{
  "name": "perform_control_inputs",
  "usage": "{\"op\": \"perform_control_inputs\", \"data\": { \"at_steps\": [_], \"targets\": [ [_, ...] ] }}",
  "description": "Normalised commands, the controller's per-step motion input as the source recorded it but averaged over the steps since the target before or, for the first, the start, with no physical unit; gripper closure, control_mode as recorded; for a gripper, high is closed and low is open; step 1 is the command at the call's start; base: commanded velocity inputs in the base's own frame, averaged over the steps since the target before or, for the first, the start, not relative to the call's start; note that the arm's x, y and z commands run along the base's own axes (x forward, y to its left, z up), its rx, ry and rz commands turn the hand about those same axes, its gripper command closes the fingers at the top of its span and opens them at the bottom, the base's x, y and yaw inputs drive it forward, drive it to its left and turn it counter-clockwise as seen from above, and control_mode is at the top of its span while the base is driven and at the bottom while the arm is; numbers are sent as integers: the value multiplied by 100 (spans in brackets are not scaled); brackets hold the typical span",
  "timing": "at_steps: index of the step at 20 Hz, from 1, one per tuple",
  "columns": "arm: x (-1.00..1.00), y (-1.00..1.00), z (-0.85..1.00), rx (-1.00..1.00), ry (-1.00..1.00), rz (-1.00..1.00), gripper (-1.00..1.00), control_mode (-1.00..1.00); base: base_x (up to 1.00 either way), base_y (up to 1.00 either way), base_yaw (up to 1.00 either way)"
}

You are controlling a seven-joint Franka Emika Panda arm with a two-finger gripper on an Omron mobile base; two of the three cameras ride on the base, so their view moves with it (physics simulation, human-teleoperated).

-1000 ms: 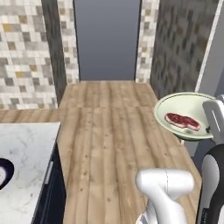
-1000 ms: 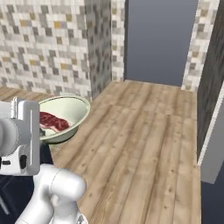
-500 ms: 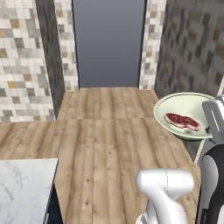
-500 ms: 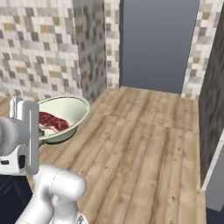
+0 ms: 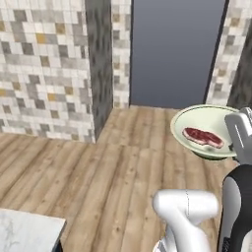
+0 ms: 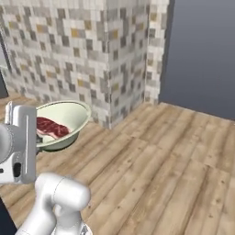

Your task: Place one of the steaks on the plate and the other in the bowl. Then place the bowl in the fridge.

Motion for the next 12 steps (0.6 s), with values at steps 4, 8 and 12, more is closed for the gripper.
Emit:
{"op": "perform_control_inputs", "data": {
  "at_steps": [4,8,12],
  "targets": [
    [0,0,0,0,0,0,100,100,100,-31,55],
    [0,0,0,0,0,0,100,100,100,-9,75],
    [0,0,0,0,0,0,100,100,62,-10,85]
  ]
}}
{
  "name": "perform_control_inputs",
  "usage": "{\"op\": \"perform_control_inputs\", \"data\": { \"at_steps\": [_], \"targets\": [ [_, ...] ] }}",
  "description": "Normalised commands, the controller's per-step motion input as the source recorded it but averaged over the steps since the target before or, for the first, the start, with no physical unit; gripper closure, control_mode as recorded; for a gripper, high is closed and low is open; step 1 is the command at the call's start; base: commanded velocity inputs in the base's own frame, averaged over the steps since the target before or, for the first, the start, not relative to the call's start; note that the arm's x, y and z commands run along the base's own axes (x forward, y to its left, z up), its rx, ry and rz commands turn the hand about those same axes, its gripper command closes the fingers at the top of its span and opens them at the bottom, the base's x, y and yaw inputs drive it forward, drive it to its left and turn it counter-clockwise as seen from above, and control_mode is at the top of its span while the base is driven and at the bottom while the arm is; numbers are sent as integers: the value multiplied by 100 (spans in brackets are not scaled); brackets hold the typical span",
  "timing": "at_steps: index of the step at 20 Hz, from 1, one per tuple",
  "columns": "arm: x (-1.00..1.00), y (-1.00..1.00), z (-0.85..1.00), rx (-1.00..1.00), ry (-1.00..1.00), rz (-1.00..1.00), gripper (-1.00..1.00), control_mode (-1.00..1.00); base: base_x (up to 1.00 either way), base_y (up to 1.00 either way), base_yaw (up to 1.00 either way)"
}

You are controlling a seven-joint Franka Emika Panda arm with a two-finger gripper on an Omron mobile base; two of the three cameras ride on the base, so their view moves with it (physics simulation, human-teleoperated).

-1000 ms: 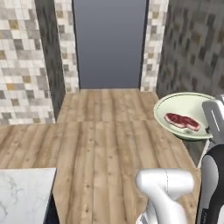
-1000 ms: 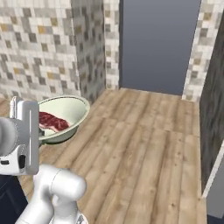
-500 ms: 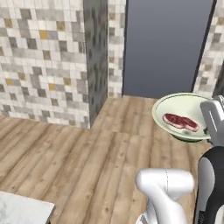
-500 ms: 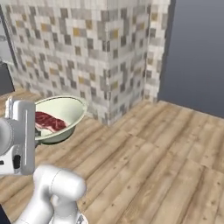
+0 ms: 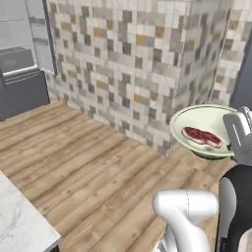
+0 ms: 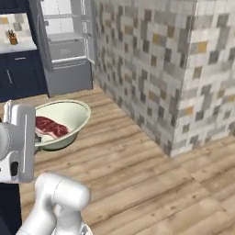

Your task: Place one of the steaks on the plate and the other in the bowl. Then place the bowl in the fridge.

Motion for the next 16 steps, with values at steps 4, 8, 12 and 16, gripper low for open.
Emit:
{"op": "perform_control_inputs", "data": {
  "at_steps": [4,8,12,16],
  "targets": [
    [0,0,0,0,0,0,100,100,59,-10,84],
    [0,0,0,0,0,0,100,100,82,-75,53],
    [0,0,0,0,0,0,100,100,92,-99,32],
    [0,0,0,0,0,0,100,100,100,-49,37]
  ]
}}
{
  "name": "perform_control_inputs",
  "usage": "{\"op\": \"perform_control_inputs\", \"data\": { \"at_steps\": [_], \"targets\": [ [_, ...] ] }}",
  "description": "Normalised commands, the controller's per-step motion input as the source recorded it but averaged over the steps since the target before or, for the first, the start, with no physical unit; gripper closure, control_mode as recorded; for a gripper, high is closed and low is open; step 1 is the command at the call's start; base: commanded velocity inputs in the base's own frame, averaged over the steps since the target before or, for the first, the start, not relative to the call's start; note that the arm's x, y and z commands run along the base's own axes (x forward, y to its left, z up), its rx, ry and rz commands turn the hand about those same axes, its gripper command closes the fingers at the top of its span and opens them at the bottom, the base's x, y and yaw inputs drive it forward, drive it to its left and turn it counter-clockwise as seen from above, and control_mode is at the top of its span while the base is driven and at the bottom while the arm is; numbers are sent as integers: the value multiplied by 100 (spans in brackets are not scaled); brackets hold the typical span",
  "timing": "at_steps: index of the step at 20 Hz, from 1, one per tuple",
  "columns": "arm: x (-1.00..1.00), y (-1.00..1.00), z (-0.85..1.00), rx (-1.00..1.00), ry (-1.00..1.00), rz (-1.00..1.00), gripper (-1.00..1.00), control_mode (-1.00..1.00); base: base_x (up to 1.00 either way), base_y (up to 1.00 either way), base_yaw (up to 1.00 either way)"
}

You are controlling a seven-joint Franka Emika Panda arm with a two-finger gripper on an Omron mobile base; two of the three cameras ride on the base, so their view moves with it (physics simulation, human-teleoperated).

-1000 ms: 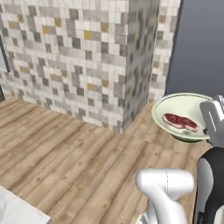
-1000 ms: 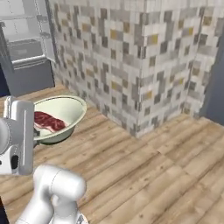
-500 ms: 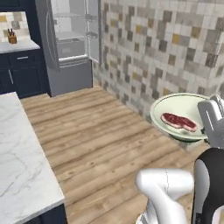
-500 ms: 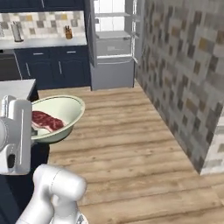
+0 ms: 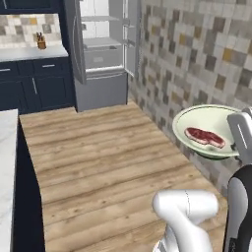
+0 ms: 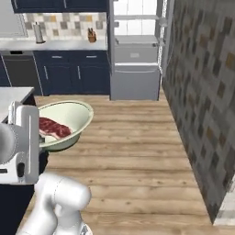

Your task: Place one of the steaks on the plate and the other in the bowl. Then place the bowl in the fridge.

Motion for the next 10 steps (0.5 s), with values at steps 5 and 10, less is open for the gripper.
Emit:
{"op": "perform_control_inputs", "data": {
  "at_steps": [5,10],
  "targets": [
    [0,0,0,0,0,0,100,100,100,-54,29],
    [0,0,0,0,0,0,100,100,100,-58,5]
  ]
}}
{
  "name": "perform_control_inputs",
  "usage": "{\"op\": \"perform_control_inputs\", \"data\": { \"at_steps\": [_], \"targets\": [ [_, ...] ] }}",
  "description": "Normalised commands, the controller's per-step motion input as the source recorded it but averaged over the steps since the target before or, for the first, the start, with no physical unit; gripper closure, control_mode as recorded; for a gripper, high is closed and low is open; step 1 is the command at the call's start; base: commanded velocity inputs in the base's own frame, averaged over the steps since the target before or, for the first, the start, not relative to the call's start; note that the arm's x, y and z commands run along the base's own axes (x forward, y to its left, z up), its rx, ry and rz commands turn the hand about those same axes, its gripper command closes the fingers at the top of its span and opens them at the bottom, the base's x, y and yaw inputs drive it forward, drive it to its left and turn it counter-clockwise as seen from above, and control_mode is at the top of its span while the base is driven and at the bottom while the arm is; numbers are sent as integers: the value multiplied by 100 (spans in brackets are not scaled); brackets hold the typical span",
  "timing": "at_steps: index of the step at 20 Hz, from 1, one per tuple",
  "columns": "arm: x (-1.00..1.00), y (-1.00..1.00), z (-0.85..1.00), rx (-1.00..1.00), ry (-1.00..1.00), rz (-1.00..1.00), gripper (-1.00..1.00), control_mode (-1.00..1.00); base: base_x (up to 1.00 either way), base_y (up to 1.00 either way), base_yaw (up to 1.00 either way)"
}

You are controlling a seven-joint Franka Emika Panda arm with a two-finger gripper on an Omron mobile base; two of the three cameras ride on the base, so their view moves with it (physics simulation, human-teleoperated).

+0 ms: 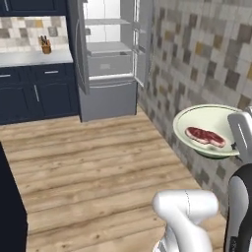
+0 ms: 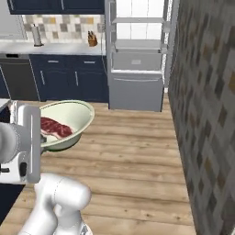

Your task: Place one of the steaks on the plate and the other in the bowl. Then place the bowl in the fridge.

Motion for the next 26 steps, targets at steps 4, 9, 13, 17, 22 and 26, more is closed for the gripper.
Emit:
{"op": "perform_control_inputs", "data": {
  "at_steps": [4,9,13,17,22,26],
  "targets": [
    [0,0,0,0,0,0,100,100,100,-1,0],
    [0,0,0,0,0,0,100,100,100,-14,1],
    [0,0,0,0,0,0,100,100,100,-31,2],
    [0,0,0,0,0,0,100,100,100,-27,4],
    [0,0,0,0,0,0,100,100,100,-27,5],
    [0,0,0,0,0,0,100,100,100,-51,11]
  ]
}}
